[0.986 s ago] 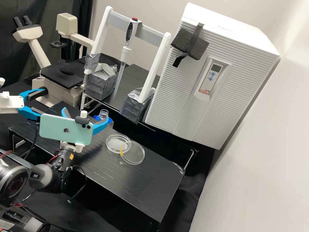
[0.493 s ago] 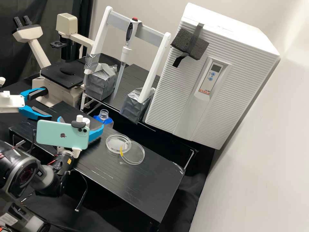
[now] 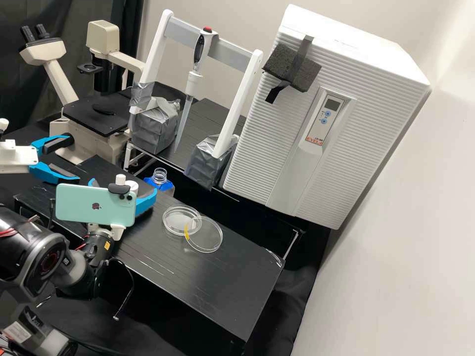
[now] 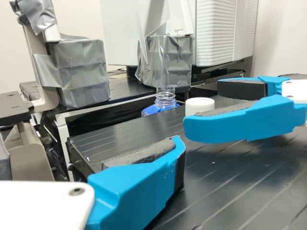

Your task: Close the bottle

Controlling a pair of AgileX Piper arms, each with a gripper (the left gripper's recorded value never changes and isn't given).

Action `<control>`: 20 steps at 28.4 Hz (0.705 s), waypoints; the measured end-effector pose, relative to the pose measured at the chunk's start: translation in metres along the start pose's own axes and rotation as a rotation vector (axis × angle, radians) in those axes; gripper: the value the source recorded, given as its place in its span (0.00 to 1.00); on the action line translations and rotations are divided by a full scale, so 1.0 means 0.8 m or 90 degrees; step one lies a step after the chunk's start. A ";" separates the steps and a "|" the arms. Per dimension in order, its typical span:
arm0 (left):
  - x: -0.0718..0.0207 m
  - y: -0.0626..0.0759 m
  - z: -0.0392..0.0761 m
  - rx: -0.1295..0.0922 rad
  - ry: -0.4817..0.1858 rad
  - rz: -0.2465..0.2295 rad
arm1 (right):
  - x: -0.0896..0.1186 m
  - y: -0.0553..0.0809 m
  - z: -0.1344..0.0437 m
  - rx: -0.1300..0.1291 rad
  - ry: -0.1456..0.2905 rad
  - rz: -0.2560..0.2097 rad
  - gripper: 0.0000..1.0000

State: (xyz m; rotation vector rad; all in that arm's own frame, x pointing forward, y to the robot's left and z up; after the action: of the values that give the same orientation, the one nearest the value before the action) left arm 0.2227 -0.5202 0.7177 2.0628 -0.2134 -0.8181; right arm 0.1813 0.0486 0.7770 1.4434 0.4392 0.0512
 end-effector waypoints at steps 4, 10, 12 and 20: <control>0.000 0.000 -0.001 0.001 0.002 0.000 | 0.001 -0.001 0.001 0.001 -0.002 -0.003 0.00; 0.002 0.003 -0.001 0.003 0.000 0.005 | 0.003 0.001 0.001 0.000 0.000 0.000 0.00; 0.002 0.003 -0.001 0.003 0.000 0.005 | 0.003 0.000 0.001 0.001 -0.001 -0.001 0.00; 0.002 0.003 -0.001 0.003 0.000 0.005 | 0.004 -0.001 0.002 0.002 -0.003 -0.004 0.00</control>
State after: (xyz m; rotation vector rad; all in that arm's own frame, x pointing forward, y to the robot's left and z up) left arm 0.2249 -0.5217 0.7191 2.0644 -0.2244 -0.8136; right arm 0.1847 0.0478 0.7758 1.4449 0.4400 0.0411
